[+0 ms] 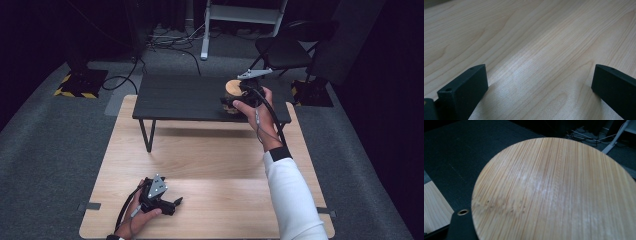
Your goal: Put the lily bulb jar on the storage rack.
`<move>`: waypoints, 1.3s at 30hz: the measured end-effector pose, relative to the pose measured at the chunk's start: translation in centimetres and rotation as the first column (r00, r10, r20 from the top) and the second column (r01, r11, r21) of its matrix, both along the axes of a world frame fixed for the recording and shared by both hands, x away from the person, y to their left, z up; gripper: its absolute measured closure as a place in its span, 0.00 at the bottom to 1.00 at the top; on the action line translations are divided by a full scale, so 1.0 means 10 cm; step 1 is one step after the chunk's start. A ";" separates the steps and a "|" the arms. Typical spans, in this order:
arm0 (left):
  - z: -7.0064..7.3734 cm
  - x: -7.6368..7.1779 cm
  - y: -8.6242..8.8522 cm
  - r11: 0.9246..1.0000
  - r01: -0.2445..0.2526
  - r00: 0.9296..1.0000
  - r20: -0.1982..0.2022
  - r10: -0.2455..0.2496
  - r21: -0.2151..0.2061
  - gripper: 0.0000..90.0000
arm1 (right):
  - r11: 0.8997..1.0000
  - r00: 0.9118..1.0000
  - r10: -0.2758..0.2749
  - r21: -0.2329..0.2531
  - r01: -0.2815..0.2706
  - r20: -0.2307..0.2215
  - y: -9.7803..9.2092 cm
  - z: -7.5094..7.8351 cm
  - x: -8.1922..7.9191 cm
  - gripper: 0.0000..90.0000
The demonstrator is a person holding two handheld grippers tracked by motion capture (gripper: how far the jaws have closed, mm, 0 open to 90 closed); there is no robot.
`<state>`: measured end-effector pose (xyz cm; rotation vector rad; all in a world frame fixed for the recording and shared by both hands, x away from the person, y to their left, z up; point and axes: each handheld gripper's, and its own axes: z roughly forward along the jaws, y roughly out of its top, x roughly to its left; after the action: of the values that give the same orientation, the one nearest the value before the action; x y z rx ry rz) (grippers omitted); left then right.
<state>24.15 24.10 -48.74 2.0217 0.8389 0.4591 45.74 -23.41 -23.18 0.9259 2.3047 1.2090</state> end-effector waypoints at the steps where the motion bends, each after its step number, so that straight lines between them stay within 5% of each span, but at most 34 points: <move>1: 0.00 0.00 0.00 1.000 0.000 1.000 0.000 0.000 0.000 0.01 | 1.000 1.000 0.000 0.001 0.000 -0.003 0.00 0.00 0.00 0.28; 4: 0.00 0.00 0.00 1.000 0.000 1.000 0.000 0.000 0.000 0.01 | 1.000 1.000 0.011 0.012 -0.011 0.003 -0.02 -0.03 0.02 0.27; 10: 0.00 0.00 0.00 1.000 0.000 1.000 0.000 0.000 0.000 0.01 | 0.999 1.000 0.001 0.040 -0.002 0.005 -0.09 0.02 -0.03 0.07; 21: 0.00 0.00 0.00 1.000 -0.001 1.000 0.000 0.001 0.000 0.01 | 0.999 0.999 -0.037 0.028 0.037 0.010 -0.26 0.13 -0.26 0.06; 33: 0.00 0.00 0.00 1.000 -0.003 1.000 -0.001 0.003 0.000 0.01 | 0.997 0.988 -0.011 0.083 -0.002 0.154 -0.78 -0.11 -0.95 0.06; 39: 0.00 0.00 0.00 1.000 -0.003 1.000 -0.001 0.003 0.000 0.01 | 0.995 0.983 -0.005 0.099 -0.013 0.182 -1.07 -0.34 -1.35 0.06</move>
<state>24.12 24.11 -48.74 2.0210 0.8427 0.4598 32.26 -34.11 -26.58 0.8074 2.1204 1.3617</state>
